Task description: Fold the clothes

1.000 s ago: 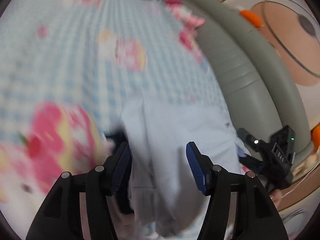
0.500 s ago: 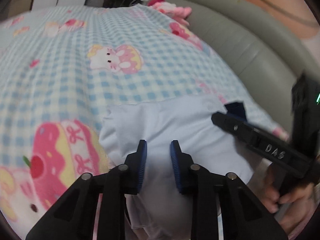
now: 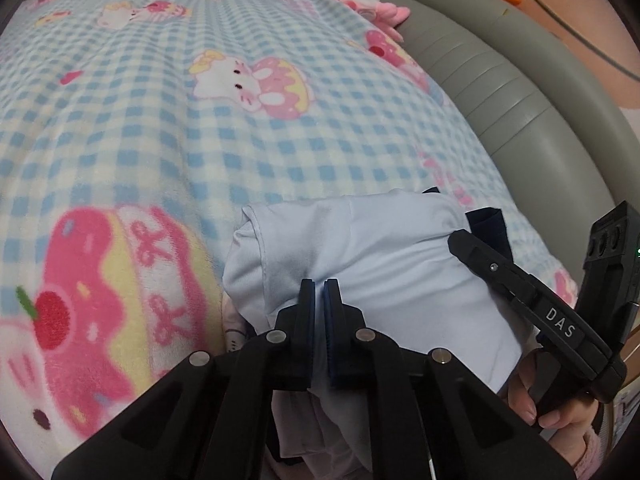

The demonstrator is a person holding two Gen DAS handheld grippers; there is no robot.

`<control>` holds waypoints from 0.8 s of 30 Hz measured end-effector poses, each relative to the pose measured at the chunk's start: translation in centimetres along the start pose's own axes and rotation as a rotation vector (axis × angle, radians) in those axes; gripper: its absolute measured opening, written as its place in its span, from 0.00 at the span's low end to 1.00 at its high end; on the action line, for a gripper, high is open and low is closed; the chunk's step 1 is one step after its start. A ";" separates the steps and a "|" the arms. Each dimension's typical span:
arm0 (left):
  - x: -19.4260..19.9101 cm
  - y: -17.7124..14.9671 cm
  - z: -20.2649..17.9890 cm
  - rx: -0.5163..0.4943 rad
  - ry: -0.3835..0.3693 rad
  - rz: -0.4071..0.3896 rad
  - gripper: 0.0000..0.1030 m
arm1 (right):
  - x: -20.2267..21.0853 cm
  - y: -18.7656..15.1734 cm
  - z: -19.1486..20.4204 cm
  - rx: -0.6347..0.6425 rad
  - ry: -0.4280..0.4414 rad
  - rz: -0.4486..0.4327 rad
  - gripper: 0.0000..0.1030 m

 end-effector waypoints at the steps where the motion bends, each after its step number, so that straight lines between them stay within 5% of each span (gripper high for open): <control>1: 0.1 0.2 -0.2 -0.010 0.012 0.012 0.07 | 0.0 0.0 0.1 0.002 -0.008 0.003 0.39; 5: 1.7 1.8 -0.5 -0.022 0.003 0.071 0.11 | 0.6 1.0 1.7 0.059 -0.036 0.005 0.43; 7: 3.8 3.0 -0.6 -0.047 0.012 0.047 0.38 | 1.9 2.1 3.4 0.087 -0.061 0.009 0.50; 9: 6.7 4.0 -0.4 -0.079 0.059 -0.048 0.60 | 3.5 3.1 5.1 0.084 -0.049 -0.022 0.71; 10: 8.1 4.5 0.0 -0.088 0.081 -0.091 0.64 | 4.1 3.7 5.9 0.076 -0.046 -0.037 0.75; 15: 13.9 6.9 4.6 -0.039 0.179 -0.149 0.72 | 5.3 6.3 10.1 0.028 -0.042 -0.060 0.99; 20: 19.5 7.1 10.8 -0.044 0.343 -0.221 0.78 | 3.5 6.9 14.8 -0.034 -0.044 -0.005 0.99; 24: 23.7 6.8 16.8 0.046 0.370 -0.252 0.79 | 1.5 5.5 19.9 0.005 -0.044 0.050 0.99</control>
Point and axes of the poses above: each gripper's, at about its wrist camera, not at the fingertips, and x roughly against the way its jaws point, z to its left, y to its top, the point moved 3 cm from there along -x, roughly the way its jaws point, and after that the axes turned 11 degrees about y, right-handed, at the moved point
